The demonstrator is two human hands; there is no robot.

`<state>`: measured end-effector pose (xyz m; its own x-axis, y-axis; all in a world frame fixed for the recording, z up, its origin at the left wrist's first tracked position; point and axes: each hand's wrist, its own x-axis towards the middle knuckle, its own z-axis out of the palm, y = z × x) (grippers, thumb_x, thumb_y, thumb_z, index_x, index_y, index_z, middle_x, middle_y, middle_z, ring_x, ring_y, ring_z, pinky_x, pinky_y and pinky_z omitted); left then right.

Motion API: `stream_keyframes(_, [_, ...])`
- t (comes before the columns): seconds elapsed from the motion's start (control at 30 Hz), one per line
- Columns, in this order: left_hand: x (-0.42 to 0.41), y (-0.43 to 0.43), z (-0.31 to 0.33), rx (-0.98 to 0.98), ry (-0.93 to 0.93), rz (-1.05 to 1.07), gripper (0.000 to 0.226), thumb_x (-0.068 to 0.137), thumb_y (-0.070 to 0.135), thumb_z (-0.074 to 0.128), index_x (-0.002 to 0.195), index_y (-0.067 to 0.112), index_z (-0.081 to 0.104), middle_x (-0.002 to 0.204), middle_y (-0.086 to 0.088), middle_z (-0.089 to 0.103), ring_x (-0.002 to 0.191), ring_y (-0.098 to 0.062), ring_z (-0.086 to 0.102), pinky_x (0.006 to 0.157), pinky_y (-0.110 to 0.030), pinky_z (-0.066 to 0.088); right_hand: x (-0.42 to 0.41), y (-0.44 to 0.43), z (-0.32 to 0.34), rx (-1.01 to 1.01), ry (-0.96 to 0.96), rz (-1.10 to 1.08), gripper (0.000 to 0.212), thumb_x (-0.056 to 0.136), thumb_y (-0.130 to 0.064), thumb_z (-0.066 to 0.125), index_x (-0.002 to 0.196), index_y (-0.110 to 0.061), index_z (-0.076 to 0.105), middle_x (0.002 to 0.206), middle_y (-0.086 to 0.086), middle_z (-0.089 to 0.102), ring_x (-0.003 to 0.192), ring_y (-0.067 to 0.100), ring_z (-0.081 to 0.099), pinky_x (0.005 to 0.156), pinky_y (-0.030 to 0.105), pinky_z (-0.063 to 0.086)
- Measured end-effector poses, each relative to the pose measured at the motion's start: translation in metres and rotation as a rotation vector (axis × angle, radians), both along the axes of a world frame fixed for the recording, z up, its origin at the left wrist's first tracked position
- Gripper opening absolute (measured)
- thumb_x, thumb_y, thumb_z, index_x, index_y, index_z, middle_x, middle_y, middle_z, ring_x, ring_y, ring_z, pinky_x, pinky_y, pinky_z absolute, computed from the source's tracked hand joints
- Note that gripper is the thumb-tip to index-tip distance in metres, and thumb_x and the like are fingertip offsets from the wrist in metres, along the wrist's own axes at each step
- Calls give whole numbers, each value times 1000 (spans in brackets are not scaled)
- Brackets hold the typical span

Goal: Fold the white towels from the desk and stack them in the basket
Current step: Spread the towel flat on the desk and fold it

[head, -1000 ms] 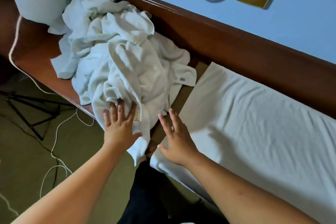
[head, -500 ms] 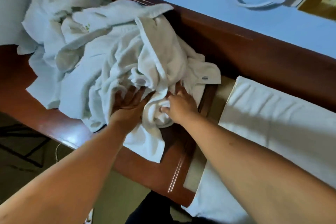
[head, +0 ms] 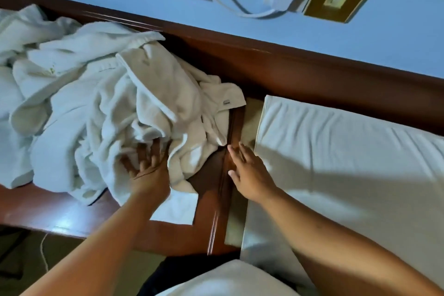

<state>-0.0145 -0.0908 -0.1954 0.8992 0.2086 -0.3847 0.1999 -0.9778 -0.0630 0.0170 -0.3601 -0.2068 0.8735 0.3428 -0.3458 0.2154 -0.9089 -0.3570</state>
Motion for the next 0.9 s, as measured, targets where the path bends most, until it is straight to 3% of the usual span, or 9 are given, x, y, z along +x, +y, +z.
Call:
stream_keyframes(0.1, [-12, -33, 6, -29, -43, 60, 95, 88, 12, 44, 158, 27, -18, 160, 2, -37, 136, -31, -50, 103, -64, -32, -42, -49, -13, -46, 23, -61, 69, 103, -36, 45, 161, -27, 9, 168, 12, 3, 155, 29, 4, 121, 51, 21])
stream_keyframes(0.23, [-26, -91, 16, -95, -24, 164, 96, 83, 22, 53, 160, 14, -4, 165, -11, -17, 150, -41, -14, 117, -65, -14, -84, -94, -18, -30, 49, -112, 67, 101, -40, 40, 160, -24, 13, 167, 13, 5, 155, 31, 5, 120, 51, 21])
stream_keyframes(0.3, [-41, -127, 16, -213, -37, 294, 101, 86, 36, 56, 159, 15, -11, 165, -14, -16, 151, -38, -17, 121, -60, -8, -101, -117, -17, -21, 72, -138, 67, 101, -40, 40, 160, -24, 14, 167, 13, 5, 155, 31, 5, 120, 49, 21])
stream_keyframes(0.37, [-61, -157, 10, -278, -73, 313, 99, 89, 38, 54, 159, 17, -13, 166, -12, -19, 152, -35, -19, 122, -58, -1, -117, -139, -17, -14, 70, -164, 68, 98, -39, 42, 160, -22, 18, 167, 15, 8, 154, 30, 8, 119, 48, 25])
stream_keyframes(0.43, [-87, -189, 6, -336, 13, 198, 93, 93, 36, 53, 160, 17, -9, 166, -13, -7, 153, -36, 0, 121, -54, 16, -135, -167, -18, -31, 88, -189, 69, 96, -39, 45, 159, -21, 22, 167, 14, 6, 155, 28, 7, 118, 47, 27])
stream_keyframes(0.53, [-130, -229, -4, -519, 181, 173, 82, 95, 39, 58, 158, 13, 12, 153, -13, 24, 133, -37, 43, 105, -48, 43, -165, -208, -23, -71, 130, -183, 75, 94, -38, 54, 159, -25, 20, 168, 8, -7, 155, 23, -1, 120, 44, 21])
stream_keyframes(0.6, [-151, -248, -8, -556, 155, 308, 74, 93, 39, 63, 151, 13, 27, 148, -13, 36, 125, -37, 53, 101, -49, 48, -182, -231, -24, -70, 146, -158, 79, 92, -42, 57, 159, -30, 18, 168, 4, -11, 155, 21, -6, 122, 44, 17])
stream_keyframes(0.73, [-152, -259, -12, -504, 105, 566, 45, 95, 33, 59, 135, 13, 50, 127, -11, 63, 117, -36, 59, 103, -45, 41, -205, -272, -23, -74, 175, -141, 80, 92, -47, 57, 159, -34, 15, 167, 2, -16, 155, 20, -11, 123, 46, 14])
stream_keyframes(0.9, [-152, -239, -18, -414, 130, 608, 33, 92, 39, 60, 116, 16, 63, 117, -12, 67, 112, -36, 60, 103, -50, 43, -225, -303, -23, -98, 216, -151, 82, 89, -44, 57, 159, -37, 14, 167, 1, -18, 154, 18, -12, 122, 47, 17])
